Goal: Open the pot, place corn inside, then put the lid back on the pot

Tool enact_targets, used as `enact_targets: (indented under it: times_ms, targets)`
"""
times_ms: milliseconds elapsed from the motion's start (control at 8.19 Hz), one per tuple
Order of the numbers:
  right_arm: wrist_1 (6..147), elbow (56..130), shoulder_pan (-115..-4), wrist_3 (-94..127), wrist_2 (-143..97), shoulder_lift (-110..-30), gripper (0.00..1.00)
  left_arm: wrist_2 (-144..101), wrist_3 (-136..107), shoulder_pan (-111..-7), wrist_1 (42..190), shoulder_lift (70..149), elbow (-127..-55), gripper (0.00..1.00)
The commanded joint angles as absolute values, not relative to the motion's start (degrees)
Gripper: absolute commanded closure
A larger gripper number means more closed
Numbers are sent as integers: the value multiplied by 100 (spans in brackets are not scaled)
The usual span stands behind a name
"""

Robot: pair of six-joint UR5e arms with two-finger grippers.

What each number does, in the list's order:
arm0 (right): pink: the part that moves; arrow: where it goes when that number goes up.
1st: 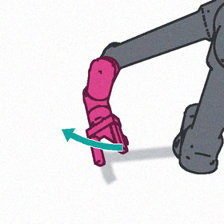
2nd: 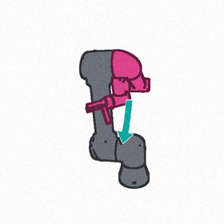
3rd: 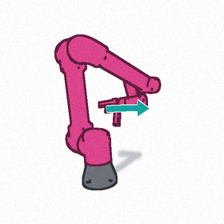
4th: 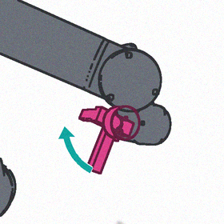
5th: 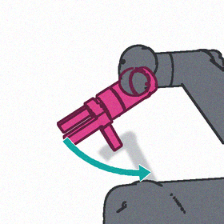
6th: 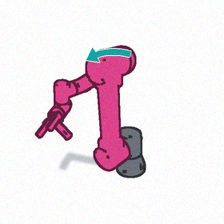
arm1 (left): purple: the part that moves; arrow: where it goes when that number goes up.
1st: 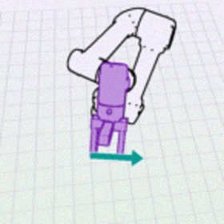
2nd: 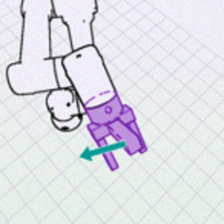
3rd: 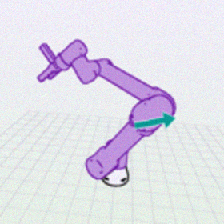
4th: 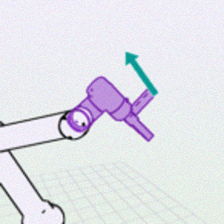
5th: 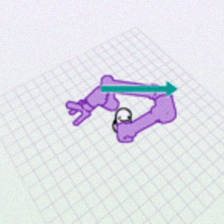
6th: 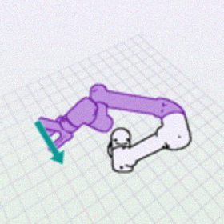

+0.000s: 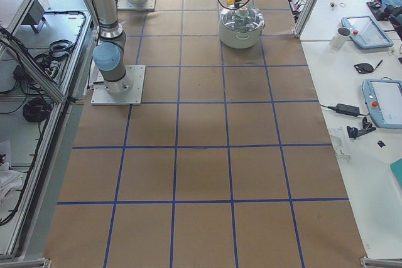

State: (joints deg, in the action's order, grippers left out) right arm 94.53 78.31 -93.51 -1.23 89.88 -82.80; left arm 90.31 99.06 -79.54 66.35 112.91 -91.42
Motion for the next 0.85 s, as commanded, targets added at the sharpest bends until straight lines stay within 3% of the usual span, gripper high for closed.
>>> enact_targets:
  times_ms: [0,488,733]
  targets:
    - [9457,7831,-9352,-123,8991,-8288,0,9062,10011,-7954,6636,11539,-9176,0]
    - [9466,7543,-9413,60,9036,-7974,0,9062,10002,-7954,6627,11900,-9202,0]
    - [9745,7313,-10095,1199,9105,-7517,0,9053,9993,-7954,6627,11962,-9202,0]
